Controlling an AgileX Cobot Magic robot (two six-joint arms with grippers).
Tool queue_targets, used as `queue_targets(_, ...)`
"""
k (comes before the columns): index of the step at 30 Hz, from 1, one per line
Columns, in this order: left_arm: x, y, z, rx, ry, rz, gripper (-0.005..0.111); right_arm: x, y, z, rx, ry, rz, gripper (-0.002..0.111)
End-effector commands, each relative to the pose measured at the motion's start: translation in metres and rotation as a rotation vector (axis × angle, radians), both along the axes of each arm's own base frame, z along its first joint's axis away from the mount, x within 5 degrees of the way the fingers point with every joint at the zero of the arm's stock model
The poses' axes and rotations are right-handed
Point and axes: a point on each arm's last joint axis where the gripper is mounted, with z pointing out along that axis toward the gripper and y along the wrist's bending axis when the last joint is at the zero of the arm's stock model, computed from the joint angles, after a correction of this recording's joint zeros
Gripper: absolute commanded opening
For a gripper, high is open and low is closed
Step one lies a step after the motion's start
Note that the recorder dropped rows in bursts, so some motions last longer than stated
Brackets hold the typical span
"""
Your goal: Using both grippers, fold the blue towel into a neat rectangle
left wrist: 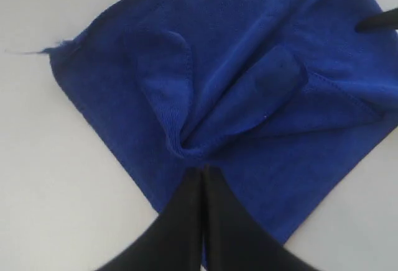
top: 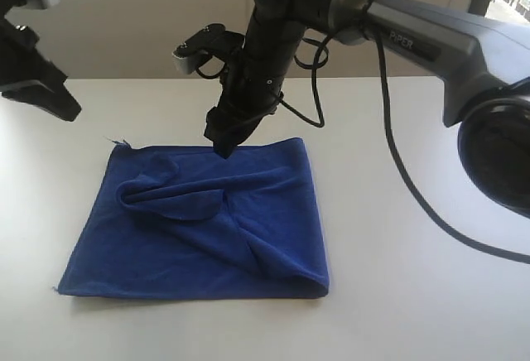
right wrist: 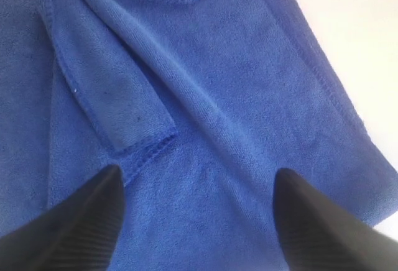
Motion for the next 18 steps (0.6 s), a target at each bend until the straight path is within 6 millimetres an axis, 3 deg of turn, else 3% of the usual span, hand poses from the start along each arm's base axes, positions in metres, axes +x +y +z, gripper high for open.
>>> queue_targets(1, 0.032, -0.023, -0.016, -0.026, 0.107, -0.143, 0.0, -0.001, -0.005, 0.007, -0.001, -0.012, 0.016, 0.063)
queue_targets(4, 0.057, -0.051, -0.04, -0.019, 0.089, -0.168, 0.012, -0.001, -0.005, 0.007, 0.002, -0.008, 0.014, 0.063)
queue_targets(6, 0.071, -0.068, -0.068, 0.028, 0.061, -0.155, 0.04, -0.001, -0.005, 0.006, 0.002, -0.004, 0.001, 0.063)
queue_targets(8, 0.075, -0.076, -0.077, 0.048, 0.048, -0.144, 0.051, -0.001, -0.005, 0.006, 0.005, 0.0, -0.011, 0.063)
queue_targets(13, 0.081, -0.094, -0.098, 0.073, 0.025, -0.121, 0.05, -0.001, -0.005, 0.006, 0.004, 0.0, -0.013, 0.063)
queue_targets(18, 0.086, -0.1, -0.12, 0.114, 0.04, -0.091, 0.049, -0.001, -0.005, 0.006, 0.004, 0.0, -0.013, 0.063)
